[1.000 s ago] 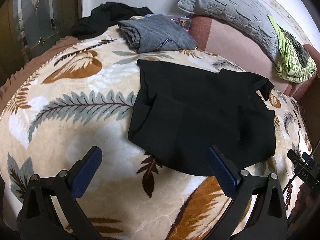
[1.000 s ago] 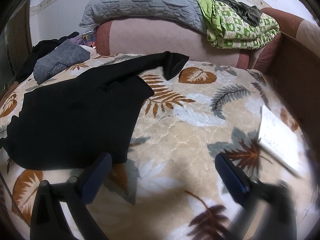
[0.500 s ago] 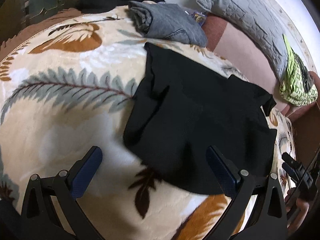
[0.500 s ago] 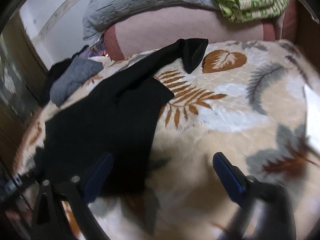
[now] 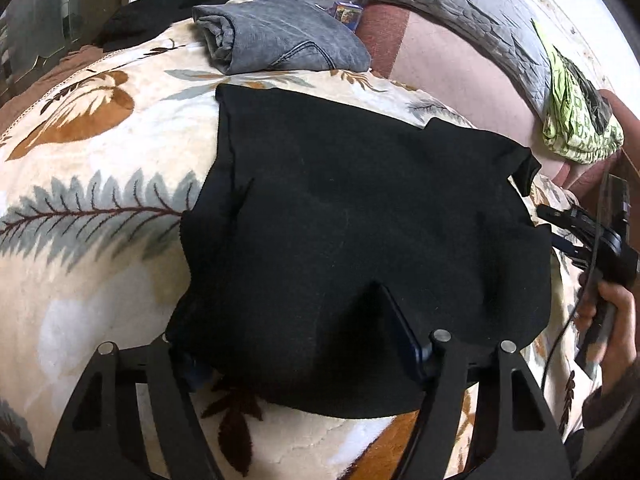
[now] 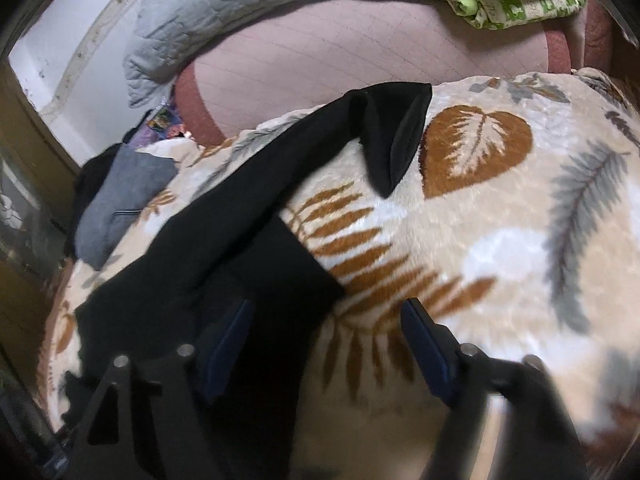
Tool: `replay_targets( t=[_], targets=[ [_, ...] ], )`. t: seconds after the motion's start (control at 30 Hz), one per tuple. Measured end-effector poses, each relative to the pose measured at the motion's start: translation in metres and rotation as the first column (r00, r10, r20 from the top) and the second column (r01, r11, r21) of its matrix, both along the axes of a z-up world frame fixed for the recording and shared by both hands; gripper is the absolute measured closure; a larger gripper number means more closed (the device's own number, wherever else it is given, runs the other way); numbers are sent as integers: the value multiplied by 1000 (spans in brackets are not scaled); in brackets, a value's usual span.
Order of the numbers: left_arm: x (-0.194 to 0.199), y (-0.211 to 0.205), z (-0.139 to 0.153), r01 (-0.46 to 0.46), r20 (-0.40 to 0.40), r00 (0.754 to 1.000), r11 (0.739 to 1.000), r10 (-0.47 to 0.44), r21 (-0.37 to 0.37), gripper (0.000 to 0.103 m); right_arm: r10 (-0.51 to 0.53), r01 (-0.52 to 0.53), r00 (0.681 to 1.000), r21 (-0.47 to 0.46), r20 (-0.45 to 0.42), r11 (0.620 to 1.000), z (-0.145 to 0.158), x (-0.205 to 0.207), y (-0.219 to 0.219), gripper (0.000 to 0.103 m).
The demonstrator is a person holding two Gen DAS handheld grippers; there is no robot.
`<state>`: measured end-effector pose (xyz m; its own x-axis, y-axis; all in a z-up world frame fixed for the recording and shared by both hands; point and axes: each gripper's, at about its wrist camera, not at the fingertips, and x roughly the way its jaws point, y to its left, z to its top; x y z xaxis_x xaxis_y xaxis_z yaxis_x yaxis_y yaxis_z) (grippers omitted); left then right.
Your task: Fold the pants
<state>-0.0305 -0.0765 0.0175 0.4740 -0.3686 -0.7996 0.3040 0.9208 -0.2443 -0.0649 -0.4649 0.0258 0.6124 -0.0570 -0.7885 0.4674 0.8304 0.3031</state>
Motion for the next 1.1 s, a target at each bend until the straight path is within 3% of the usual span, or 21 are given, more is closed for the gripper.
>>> replay_targets(
  t=[0.17, 0.2, 0.23, 0.27, 0.37, 0.5, 0.6, 0.67, 0.73, 0.8, 0.97, 1.03, 1.1],
  targets=[
    [2, -7, -3, 11, 13, 1000, 1000, -11, 17, 25, 1, -3, 999, -45, -39, 999, -15, 19, 1, 53],
    [2, -9, -3, 13, 16, 1000, 1000, -13, 25, 25, 23, -25, 999, -61, -44, 998, -14, 21, 4, 78],
    [2, -10, -3, 17, 21, 1000, 999, -17, 32, 25, 40, -43, 998, -66, -51, 997, -13, 21, 6, 97],
    [2, -11, -3, 18, 25, 999, 999, -19, 35, 27, 42, -45, 998, -70, -47, 997, -9, 20, 8, 97],
    [4, -11, -1, 32, 28, 999, 999, -33, 26, 56, 28, -27, 1000, -117, 4, 993, 14, -4, 8, 97],
    [6, -4, -1, 36, 5, 999, 999, -35, -11, 57, -72, 84, 995, -201, 63, 976, 48, -59, -6, 97],
    [5, -4, -1, 37, 3, 999, 999, -37, -11, 57, -196, 203, 979, -253, 53, 946, 59, -107, -32, 97],
    [4, -4, -1, 36, 1, 999, 999, -36, -13, 53, -286, 278, 958, -277, 12, 920, 58, -135, -52, 97],
    [3, -3, -2, 47, -3, 999, 998, -47, -33, 42, -342, 326, 939, -264, -19, 908, 51, -153, -68, 97],
    [1, -4, -2, 60, -5, 998, 996, -60, -67, 23, -343, 325, 938, -245, -35, 913, 43, -161, -76, 96],
    [1, -13, -2, 35, -5, 999, 999, -35, -32, 21, -335, 325, 942, -222, -10, 919, 42, -168, -70, 86],
    [2, -16, -3, 29, 10, 1000, 1000, -29, -10, 30, -329, 326, 944, -181, 17, 928, 46, -174, -65, 61],
    [2, -16, -2, 13, 29, 999, 999, -14, 35, 79, -293, 297, 955, -121, 49, 947, 51, -181, -53, 56]
  ],
)
